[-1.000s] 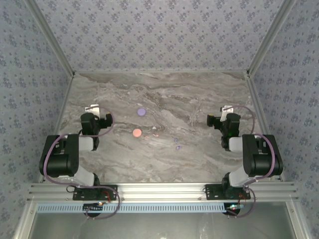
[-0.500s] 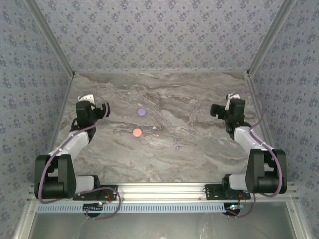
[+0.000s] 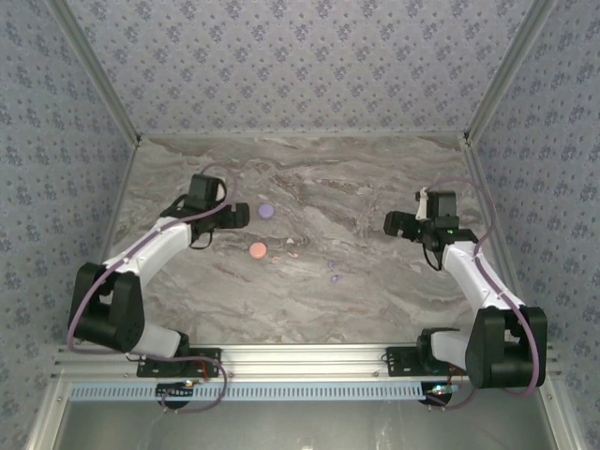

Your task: Insert wireless bluetooth earbuds into charging case

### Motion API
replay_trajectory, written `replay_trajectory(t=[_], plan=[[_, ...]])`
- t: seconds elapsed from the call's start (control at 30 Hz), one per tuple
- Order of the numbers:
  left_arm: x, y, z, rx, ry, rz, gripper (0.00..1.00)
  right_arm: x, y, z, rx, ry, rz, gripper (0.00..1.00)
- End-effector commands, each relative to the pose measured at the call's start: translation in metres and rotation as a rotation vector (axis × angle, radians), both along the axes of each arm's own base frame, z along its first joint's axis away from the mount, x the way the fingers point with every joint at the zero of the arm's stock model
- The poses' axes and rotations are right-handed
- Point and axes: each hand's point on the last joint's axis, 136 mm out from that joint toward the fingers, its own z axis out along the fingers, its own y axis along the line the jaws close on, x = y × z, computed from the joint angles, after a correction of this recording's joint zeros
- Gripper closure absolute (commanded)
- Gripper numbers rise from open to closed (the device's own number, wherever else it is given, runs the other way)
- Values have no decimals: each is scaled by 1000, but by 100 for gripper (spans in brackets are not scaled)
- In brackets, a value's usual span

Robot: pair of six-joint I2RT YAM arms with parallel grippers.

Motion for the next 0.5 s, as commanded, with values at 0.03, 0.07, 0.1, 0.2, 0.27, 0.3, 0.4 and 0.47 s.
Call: replay_trajectory(t=[0.03,0.07,0.1,0.2,0.27,0.3,0.4,0.47], plan=[[4,-29,-13,-3,81,-51,1,-12,7,-4,31,47,4,0],[8,-35,-17,1,97,-62,1,-12,8,-5,35,49,5,0],[12,-40,-22,7,113,-70,1,-12,8,-5,36,51,5,0],[24,-58,-32,27,143,-109,1,-13,11,-4,39,54,11,0],[34,-69,-37,23,150,-130,2,-13,12,-3,35,52,15,0],[37,-72,-40,23,154,-131,3,-13,12,-4,33,54,15,0],[49,-80,-51,18,181,-133,9,-13,9,-3,19,59,8,0],[54,-86,-56,8,202,-147,13,-13,8,-2,12,61,4,0]])
